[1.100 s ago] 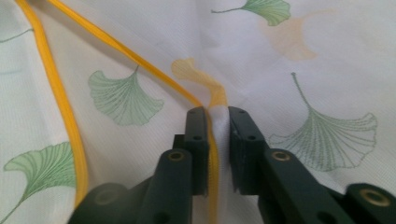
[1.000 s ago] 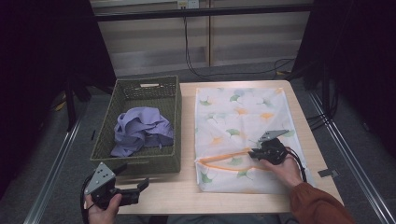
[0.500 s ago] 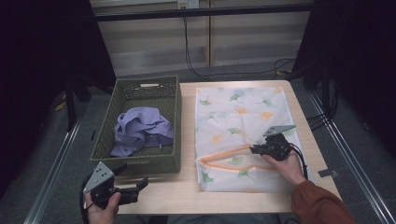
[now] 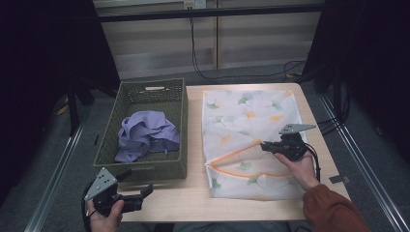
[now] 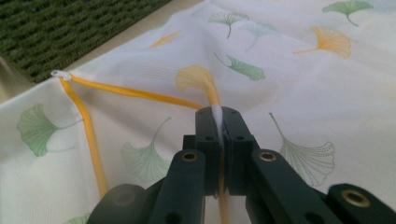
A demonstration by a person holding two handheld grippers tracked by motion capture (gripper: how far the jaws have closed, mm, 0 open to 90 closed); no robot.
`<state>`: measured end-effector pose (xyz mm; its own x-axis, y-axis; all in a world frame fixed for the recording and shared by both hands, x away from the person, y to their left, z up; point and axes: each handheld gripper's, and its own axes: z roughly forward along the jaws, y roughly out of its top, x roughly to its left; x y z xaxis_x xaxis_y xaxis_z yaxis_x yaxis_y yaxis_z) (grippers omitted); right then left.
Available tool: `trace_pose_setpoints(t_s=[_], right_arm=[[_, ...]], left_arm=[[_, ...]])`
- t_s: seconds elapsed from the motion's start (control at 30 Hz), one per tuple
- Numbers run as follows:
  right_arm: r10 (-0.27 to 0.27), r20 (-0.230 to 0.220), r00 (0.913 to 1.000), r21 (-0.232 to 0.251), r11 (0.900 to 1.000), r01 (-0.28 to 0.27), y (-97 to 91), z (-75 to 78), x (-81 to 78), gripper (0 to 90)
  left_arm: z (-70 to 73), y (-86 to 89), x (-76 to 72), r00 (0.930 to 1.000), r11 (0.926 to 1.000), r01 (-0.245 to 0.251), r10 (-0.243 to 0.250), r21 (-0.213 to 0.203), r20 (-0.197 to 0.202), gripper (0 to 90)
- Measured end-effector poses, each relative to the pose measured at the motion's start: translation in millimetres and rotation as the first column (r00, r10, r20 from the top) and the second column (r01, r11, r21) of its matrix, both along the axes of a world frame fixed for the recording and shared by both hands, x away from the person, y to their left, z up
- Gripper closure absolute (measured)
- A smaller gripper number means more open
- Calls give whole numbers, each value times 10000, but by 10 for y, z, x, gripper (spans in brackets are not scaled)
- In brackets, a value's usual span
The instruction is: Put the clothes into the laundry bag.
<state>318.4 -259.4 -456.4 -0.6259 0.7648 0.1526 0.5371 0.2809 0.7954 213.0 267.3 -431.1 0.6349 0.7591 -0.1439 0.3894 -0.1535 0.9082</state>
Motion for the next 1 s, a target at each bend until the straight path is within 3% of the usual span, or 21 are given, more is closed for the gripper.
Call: trace_pose_setpoints(t_s=[0.23, 0.5, 1.0], right_arm=[[111, 601, 9981, 207, 9997, -124, 73, 130, -16, 877], [295, 548, 9981, 412, 9986, -317, 118, 214, 30, 880], [188, 1041, 9944, 880, 9957, -280, 91, 416, 91, 880]], left_arm=[[15, -25, -22, 9997, 9997, 215, -214, -83, 110, 47], [11, -18, -18, 9997, 9998, 208, -207, -67, 93, 47], [25, -12, -39, 9997, 9998, 99, -95, -190, 217, 39]])
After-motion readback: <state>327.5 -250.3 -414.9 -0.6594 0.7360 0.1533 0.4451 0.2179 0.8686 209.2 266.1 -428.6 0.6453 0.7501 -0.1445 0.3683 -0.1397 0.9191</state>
